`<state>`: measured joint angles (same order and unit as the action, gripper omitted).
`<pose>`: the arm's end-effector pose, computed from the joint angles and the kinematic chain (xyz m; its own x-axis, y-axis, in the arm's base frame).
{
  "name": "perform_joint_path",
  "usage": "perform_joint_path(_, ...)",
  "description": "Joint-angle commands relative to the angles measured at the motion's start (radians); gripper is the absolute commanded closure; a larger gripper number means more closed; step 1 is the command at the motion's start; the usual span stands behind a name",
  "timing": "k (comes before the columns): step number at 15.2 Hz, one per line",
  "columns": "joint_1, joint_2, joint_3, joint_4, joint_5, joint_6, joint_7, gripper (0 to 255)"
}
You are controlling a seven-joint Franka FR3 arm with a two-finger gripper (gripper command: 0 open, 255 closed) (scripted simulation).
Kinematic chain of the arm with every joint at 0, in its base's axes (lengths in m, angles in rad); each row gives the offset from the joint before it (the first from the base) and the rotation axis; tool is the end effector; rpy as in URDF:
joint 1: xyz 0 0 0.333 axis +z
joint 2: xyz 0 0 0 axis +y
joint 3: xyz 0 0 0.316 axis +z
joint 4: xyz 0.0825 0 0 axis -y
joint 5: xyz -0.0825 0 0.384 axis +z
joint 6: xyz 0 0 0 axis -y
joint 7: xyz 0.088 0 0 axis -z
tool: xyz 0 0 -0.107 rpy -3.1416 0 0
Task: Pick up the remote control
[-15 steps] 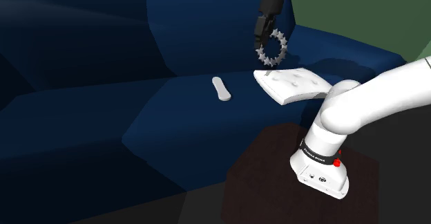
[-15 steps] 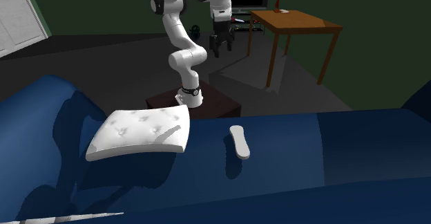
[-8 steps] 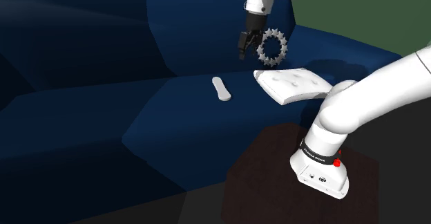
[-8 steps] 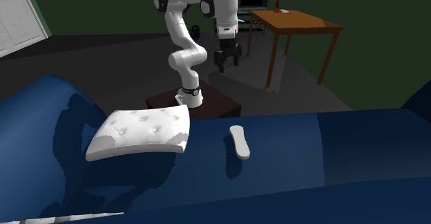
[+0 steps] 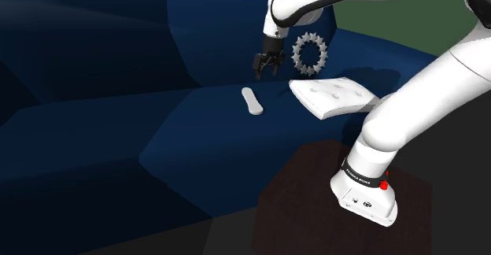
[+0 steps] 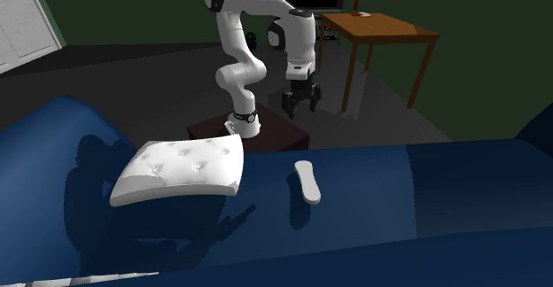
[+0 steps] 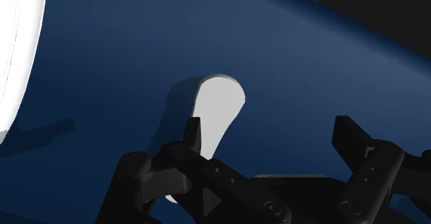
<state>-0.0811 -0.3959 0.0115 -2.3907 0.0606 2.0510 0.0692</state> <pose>0.4313 -0.0265 0.4718 0.9847 -0.1665 0.0519 -0.1637 -0.9850 -0.0545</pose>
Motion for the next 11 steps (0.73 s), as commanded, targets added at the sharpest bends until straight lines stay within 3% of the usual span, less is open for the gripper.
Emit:
perform_joint_path(1,-0.012,0.070,0.005,0.007,-0.005,0.072,0.039,0)
perform_joint_path(11,-0.065,0.418,-0.005,0.123,-0.053,0.329,0.226,0)
